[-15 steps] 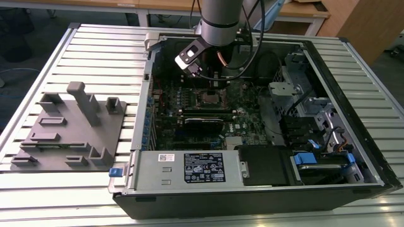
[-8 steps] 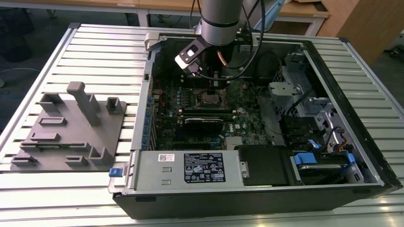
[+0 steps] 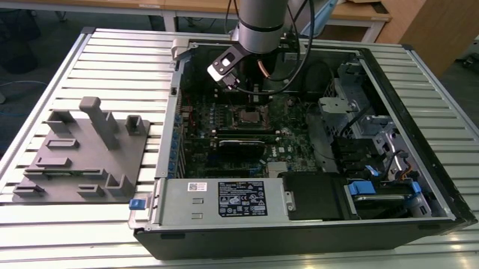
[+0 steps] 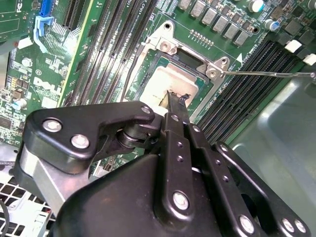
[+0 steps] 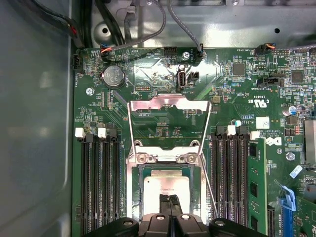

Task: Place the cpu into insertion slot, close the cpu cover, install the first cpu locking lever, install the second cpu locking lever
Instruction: 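Close the cpu cover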

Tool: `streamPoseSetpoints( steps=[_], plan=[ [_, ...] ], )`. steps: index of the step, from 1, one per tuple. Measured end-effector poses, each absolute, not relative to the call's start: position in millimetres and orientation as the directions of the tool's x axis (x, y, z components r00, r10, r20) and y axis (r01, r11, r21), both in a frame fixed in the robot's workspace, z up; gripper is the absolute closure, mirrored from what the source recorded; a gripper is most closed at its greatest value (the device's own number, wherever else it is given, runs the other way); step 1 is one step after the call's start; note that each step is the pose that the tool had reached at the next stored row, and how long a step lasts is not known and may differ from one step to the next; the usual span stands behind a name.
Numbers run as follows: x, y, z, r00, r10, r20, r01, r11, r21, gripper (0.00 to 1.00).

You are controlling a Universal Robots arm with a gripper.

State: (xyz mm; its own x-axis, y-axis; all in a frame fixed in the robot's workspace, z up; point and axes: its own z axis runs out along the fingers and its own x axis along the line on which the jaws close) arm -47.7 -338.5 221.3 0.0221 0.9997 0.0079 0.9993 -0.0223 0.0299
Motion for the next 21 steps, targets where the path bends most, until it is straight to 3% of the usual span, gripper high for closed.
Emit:
streamPoseSetpoints(
  steps=[21],
  plan=[
    [-48,-338,247,0.022,1.000,0.008,0.999,-0.022,0.030,0.90]
  ],
)
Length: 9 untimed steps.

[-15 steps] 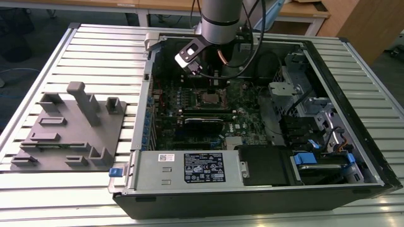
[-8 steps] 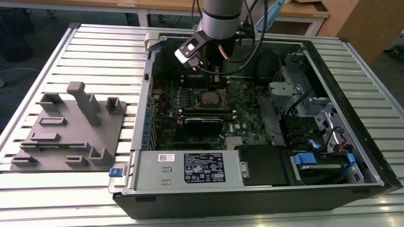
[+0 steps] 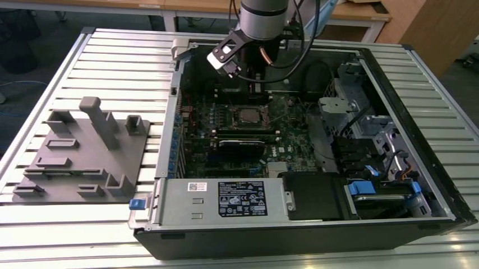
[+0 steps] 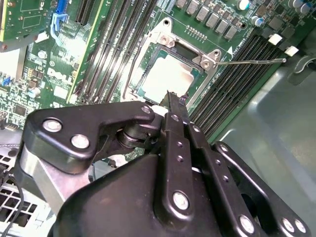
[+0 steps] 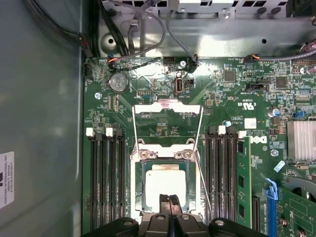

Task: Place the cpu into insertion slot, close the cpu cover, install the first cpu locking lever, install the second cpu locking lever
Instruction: 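Close the cpu cover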

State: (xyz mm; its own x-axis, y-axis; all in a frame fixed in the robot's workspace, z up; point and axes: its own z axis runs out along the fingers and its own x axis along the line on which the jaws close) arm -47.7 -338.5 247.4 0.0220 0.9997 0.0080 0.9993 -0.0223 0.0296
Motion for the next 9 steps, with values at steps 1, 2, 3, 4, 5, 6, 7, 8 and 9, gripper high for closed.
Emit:
streamPoseSetpoints(
  steps=[1,2,3,4,5,6,7,8,9],
  plan=[
    [-47.7,-338.5,247.5,0.022,1.000,0.008,0.999,-0.022,0.030,0.90],
    [-47.7,-338.5,247.6,0.022,1.000,0.008,0.999,-0.022,0.029,0.90],
    [-47.7,-338.5,247.6,0.022,1.000,0.008,0.999,-0.022,0.029,0.90],
    [-47.5,-338.5,247.6,0.022,1.000,0.008,0.999,-0.022,0.029,0.90],
    [-47.2,-338.5,247.7,0.022,1.000,0.008,0.999,-0.022,0.029,0.90],
    [-46.8,-338.5,247.7,0.022,1.000,0.007,0.999,-0.022,0.029,0.90],
    [-46.1,-338.4,247.7,0.022,1.000,0.007,0.999,-0.022,0.029,0.90],
    [-45.1,-338.3,247.7,0.022,1.000,0.008,0.999,-0.022,0.029,0.90],
    [-44.1,-338.3,247.6,0.022,1.000,0.008,0.999,-0.022,0.029,0.90]
  ],
)
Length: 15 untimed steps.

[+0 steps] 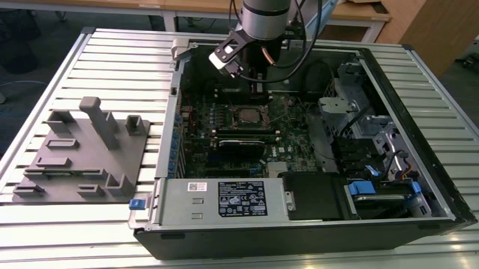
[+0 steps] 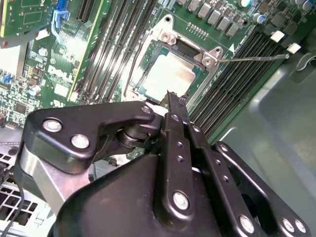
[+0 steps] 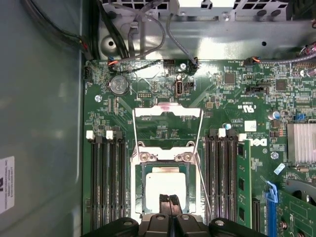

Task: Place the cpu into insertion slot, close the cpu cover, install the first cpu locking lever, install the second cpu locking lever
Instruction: 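Close the cpu cover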

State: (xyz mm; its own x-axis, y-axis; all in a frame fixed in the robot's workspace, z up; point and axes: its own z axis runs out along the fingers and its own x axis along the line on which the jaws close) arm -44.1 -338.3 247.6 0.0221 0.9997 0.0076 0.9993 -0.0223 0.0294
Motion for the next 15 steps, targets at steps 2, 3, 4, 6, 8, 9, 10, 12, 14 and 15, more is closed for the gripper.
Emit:
streamPoseSetpoints(
  steps=[2,3,4,6,8,9,10,12,14,15],
  plan=[
    [-41.9,-338.2,247.6,0.022,1.000,0.008,0.999,-0.022,0.029,0.90],
    [-41.4,-338.2,247.6,0.022,1.000,0.008,0.999,-0.022,0.029,0.90],
    [-41.4,-338.2,247.6,0.022,1.000,0.008,0.999,-0.022,0.029,0.90],
    [-41.3,-338.1,247.7,0.022,1.000,0.008,0.999,-0.022,0.029,0.90],
    [-41.3,-338.0,248.8,0.022,1.000,0.008,0.999,-0.022,0.029,0.90],
    [-41.3,-338.1,249.8,0.022,1.000,0.008,0.999,-0.022,0.029,0.90],
    [-41.3,-338.1,251.1,0.022,1.000,0.008,0.999,-0.022,0.029,0.90],
    [-41.3,-338.1,253.6,0.022,1.000,0.008,0.999,-0.022,0.029,0.90],
    [-41.3,-338.1,255.9,0.022,1.000,0.008,0.999,-0.022,0.029,0.90],
    [-41.3,-338.1,256.9,0.022,1.000,0.008,0.999,-0.022,0.029,0.90]
  ],
)
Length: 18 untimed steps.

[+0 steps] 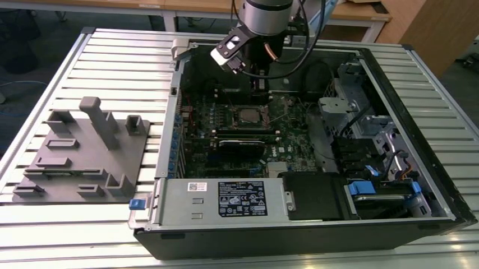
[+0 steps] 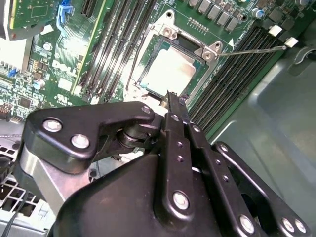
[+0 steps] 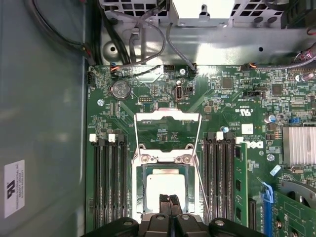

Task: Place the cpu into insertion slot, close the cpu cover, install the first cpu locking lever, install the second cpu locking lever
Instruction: 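Close the cpu cover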

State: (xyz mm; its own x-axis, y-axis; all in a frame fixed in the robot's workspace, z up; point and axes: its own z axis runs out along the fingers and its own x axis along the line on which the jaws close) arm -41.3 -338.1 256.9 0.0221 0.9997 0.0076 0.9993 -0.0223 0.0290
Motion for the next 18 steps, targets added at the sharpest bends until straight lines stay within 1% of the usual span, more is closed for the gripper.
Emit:
streamPoseSetpoints(
  steps=[8,18],
  plan=[
    [-39,-338,259,0.022,1.000,0.007,0.999,-0.022,0.028,0.90],
    [-22,-336,258,0.022,1.000,0.008,0.999,-0.022,0.029,0.90]
  ],
)
